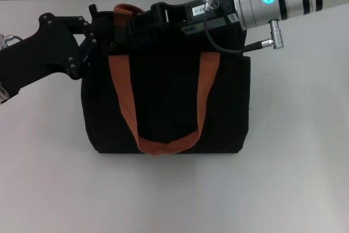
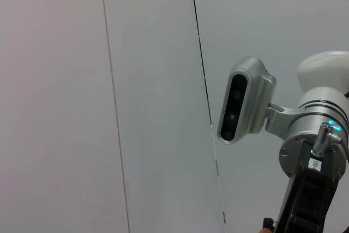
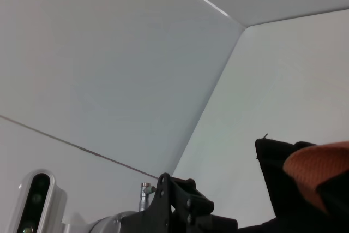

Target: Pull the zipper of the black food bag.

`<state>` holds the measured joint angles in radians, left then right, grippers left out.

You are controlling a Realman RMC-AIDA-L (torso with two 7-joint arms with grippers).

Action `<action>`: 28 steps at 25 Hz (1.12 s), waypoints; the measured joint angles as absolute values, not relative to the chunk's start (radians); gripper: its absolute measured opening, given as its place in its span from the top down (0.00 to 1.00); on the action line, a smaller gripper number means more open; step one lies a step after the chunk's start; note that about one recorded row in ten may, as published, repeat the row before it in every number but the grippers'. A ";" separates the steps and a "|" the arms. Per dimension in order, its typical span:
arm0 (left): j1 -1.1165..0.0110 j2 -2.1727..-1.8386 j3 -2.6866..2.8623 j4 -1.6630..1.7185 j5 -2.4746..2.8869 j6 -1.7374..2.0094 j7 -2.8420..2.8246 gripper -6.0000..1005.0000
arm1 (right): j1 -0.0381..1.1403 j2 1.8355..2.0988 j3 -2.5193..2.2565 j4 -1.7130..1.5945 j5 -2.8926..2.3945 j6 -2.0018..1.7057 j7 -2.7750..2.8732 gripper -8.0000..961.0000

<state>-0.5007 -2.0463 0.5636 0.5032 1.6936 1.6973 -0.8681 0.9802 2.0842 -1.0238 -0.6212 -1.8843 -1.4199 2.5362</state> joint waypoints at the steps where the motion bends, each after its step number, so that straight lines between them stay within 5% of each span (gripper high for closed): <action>1: -0.502 -2.046 0.564 0.503 1.694 1.697 -0.868 0.90 | 0.979 2.085 -1.023 -0.621 -1.882 -1.419 2.536 0.56; 28: -0.522 -2.049 0.563 0.503 1.692 1.692 -0.868 0.88 | 0.971 2.086 -1.030 -0.577 -1.850 -1.393 2.524 0.68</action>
